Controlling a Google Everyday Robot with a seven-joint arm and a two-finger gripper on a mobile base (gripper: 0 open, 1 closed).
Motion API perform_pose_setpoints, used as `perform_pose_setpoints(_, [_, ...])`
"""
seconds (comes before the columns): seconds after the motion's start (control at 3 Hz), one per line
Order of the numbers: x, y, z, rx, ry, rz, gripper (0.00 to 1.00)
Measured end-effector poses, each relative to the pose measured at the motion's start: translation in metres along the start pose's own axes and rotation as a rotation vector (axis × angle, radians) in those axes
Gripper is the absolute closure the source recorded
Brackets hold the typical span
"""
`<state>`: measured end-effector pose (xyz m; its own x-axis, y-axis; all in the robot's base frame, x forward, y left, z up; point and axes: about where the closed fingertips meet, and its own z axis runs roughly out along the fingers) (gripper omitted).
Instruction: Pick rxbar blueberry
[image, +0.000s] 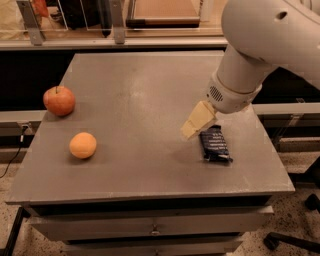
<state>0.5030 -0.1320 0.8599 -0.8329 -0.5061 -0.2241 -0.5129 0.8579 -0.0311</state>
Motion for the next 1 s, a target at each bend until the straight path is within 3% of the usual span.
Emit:
perform_pose_setpoints(0.33, [0.0, 0.012, 0.008, 0.0, 0.019, 0.089, 0.0])
perform_pose_setpoints(1.0, [0.014, 0.019, 0.026, 0.018, 0.1, 0.191, 0.0])
